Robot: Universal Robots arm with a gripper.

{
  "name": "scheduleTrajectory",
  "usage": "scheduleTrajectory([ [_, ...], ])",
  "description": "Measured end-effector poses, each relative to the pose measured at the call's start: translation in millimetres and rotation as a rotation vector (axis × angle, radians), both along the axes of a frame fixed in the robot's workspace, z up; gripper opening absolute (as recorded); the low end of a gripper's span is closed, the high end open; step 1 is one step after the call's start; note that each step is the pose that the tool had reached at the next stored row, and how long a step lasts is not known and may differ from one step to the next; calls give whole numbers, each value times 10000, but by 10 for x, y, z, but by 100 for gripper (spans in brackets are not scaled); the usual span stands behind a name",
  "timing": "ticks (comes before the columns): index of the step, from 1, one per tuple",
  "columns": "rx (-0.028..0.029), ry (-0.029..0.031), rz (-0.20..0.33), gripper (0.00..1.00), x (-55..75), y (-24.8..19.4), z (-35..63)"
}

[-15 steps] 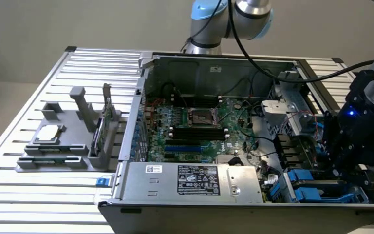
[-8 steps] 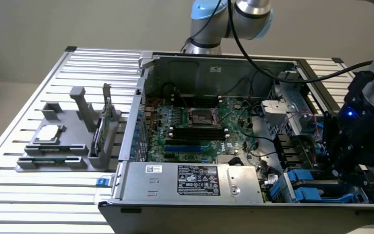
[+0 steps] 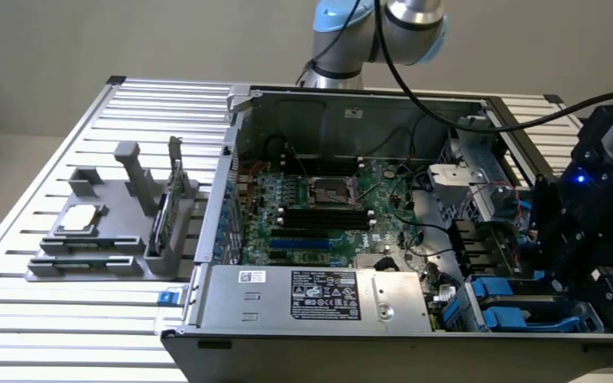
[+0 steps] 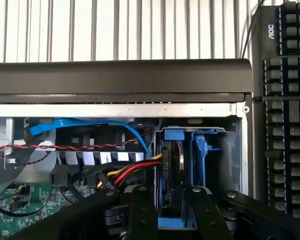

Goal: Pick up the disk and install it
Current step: 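Insert the first disk wire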

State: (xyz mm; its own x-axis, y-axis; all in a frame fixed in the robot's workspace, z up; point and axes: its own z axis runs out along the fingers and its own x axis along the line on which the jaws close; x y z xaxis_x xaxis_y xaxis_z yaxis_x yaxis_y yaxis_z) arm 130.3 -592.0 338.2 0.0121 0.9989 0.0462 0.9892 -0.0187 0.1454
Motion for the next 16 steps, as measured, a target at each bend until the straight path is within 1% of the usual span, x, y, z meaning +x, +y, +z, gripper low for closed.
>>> scheduleTrajectory([
  [5, -2, 7, -2, 31, 1, 0, 193],
  [10, -2, 8, -8, 31, 0, 0, 358],
  [13, -1, 7, -7, 31, -25, 0, 420],
  [16, 1, 8, -8, 31, -108, 1, 441],
])
